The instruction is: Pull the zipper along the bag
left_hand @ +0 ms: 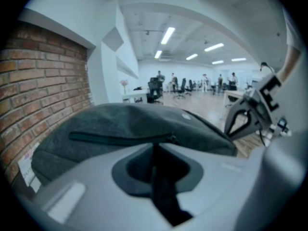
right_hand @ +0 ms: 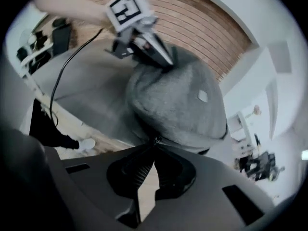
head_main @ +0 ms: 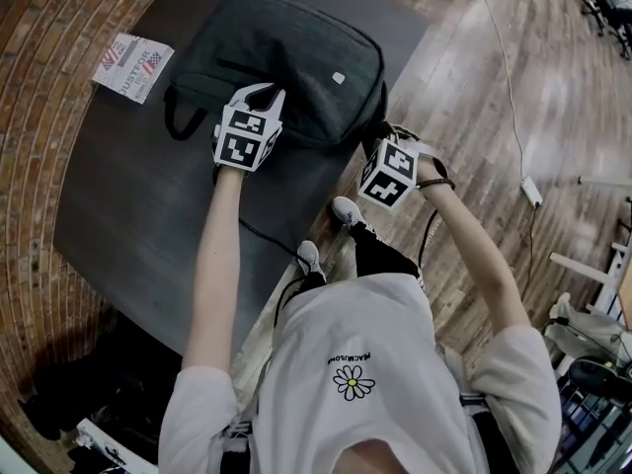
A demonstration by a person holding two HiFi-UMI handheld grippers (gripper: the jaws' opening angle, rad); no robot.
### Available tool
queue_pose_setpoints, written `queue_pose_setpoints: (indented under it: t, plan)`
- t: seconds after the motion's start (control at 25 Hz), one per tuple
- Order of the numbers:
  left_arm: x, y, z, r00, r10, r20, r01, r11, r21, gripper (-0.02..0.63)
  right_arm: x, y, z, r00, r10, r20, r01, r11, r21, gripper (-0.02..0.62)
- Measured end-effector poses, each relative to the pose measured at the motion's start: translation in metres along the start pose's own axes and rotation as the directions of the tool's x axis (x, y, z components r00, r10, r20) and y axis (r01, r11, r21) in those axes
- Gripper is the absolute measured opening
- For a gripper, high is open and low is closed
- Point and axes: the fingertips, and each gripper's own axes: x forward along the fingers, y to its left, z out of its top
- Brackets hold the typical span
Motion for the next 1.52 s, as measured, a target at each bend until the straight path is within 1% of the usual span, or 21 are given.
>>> queue_pose_setpoints:
  t: [0.04, 0.08, 0.12, 0.16, 0.24, 0.32, 0.36, 0.44, 0.48, 0.52, 0.56, 0.64, 0.68, 0.76, 0.84, 0.92, 1.04, 1.16, 1.32, 1.44, 1.52]
  plan:
    - [-0.001, 0.0, 0.0, 1.0, 0.0, 0.004, 0.0, 1.0, -0.003, 0.038, -0.001, 0.009, 0.002, 1.0, -0.018, -0.01, 0.017, 0.998, -0.062, 0.01]
    - [-0.001, -0.001, 0.0, 1.0, 0.001, 0.008, -0.001, 1.0, -0.003, 0.037, -0.002, 0.014, 0.005, 0.999, -0.034, -0.011, 0.033, 0.996, -0.081, 0.008]
    - [-0.001, -0.001, 0.0, 1.0, 0.002, 0.01, -0.002, 1.0, -0.001, 0.038, -0.002, 0.015, 0.009, 0.999, -0.034, -0.001, 0.034, 0.999, -0.035, 0.006]
    - [0.0, -0.002, 0.0, 1.0, 0.002, 0.011, -0.002, 1.0, 0.0, 0.038, -0.003, 0.015, 0.013, 1.0, -0.021, 0.017, 0.02, 0.998, 0.057, 0.006]
    - [0.0, -0.003, 0.001, 1.0, 0.001, 0.012, -0.001, 1.0, 0.0, 0.037, -0.004, 0.013, 0.019, 0.999, 0.003, 0.048, -0.014, 0.973, 0.232, 0.006]
    - [0.0, -0.002, 0.0, 1.0, 0.001, 0.015, -0.001, 1.0, 0.0, 0.037, -0.006, 0.015, 0.022, 0.998, 0.006, 0.058, -0.023, 0.958, 0.287, 0.006]
    - [0.0, -0.001, 0.0, 1.0, 0.0, 0.015, 0.0, 1.0, 0.003, 0.037, -0.007, 0.019, 0.023, 0.999, 0.002, 0.054, -0.015, 0.966, 0.257, 0.006]
    - [-0.002, 0.001, -0.001, 1.0, 0.0, 0.014, 0.0, 1.0, 0.011, 0.037, -0.006, 0.034, 0.027, 0.999, -0.028, 0.028, 0.026, 0.997, 0.079, 0.008]
    - [-0.003, 0.001, -0.003, 1.0, 0.0, 0.014, -0.001, 1.0, 0.013, 0.037, -0.004, 0.042, 0.03, 0.999, -0.035, 0.023, 0.034, 0.999, 0.005, 0.009]
    - [-0.004, 0.001, -0.004, 1.0, 0.002, 0.014, -0.002, 1.0, 0.011, 0.037, -0.002, 0.048, 0.034, 0.999, -0.017, 0.034, 0.016, 1.0, 0.013, 0.009]
    - [-0.005, 0.0, -0.004, 1.0, 0.003, 0.014, -0.003, 1.0, 0.006, 0.037, -0.001, 0.05, 0.039, 0.998, 0.019, 0.062, -0.026, 0.994, 0.111, 0.007]
    - [-0.005, -0.001, -0.003, 1.0, -0.002, 0.015, 0.002, 1.0, -0.003, 0.035, -0.001, 0.046, 0.046, 0.991, 0.055, 0.12, -0.095, 0.926, 0.365, 0.006]
    - [-0.005, -0.001, -0.002, 1.0, -0.009, 0.016, 0.009, 1.0, -0.004, 0.036, -0.002, 0.044, 0.047, 0.991, 0.044, 0.128, -0.094, 0.903, 0.42, 0.006]
    - [-0.008, -0.001, -0.001, 1.0, -0.025, 0.012, 0.025, 1.0, 0.007, 0.037, -0.003, 0.044, 0.045, 0.992, 0.016, 0.121, -0.065, 0.91, 0.409, 0.006]
    - [-0.015, 0.001, 0.001, 1.0, -0.021, -0.002, 0.021, 0.999, 0.039, 0.038, -0.004, 0.047, 0.041, 0.992, 0.022, 0.121, -0.069, 0.914, 0.4, 0.005]
    - [-0.024, 0.007, 0.003, 1.0, 0.015, 0.005, -0.016, 0.998, 0.054, 0.038, -0.005, 0.048, 0.035, 0.992, 0.034, 0.124, -0.084, 0.906, 0.416, 0.005]
    - [-0.04, 0.029, 0.005, 0.996, 0.089, 0.032, -0.09, 0.995, 0.038, 0.038, -0.004, 0.043, 0.027, 0.992, 0.021, 0.121, -0.07, 0.904, 0.422, 0.005]
    - [-0.052, 0.047, 0.006, 0.992, 0.124, 0.022, -0.125, 0.991, 0.052, 0.038, 0.001, 0.019, 0.01, 0.995, -0.026, 0.096, -0.021, 0.892, 0.452, 0.005]
    - [-0.056, 0.05, 0.018, 0.992, 0.125, 0.031, -0.128, 0.987, 0.095, 0.038, 0.016, -0.045, -0.029, 0.993, -0.118, 0.016, 0.093, 0.85, 0.518, 0.005]
    - [-0.04, 0.032, 0.036, 0.996, 0.085, 0.032, -0.089, 0.976, 0.198, 0.038, 0.028, -0.102, -0.052, 0.98, -0.195, -0.048, 0.188, 0.806, 0.561, 0.005]
    - [-0.015, 0.021, 0.041, 0.998, 0.066, -0.015, -0.058, 0.949, 0.309, 0.038, 0.033, -0.125, -0.059, 0.975, -0.214, -0.06, 0.209, 0.789, 0.578, 0.005]
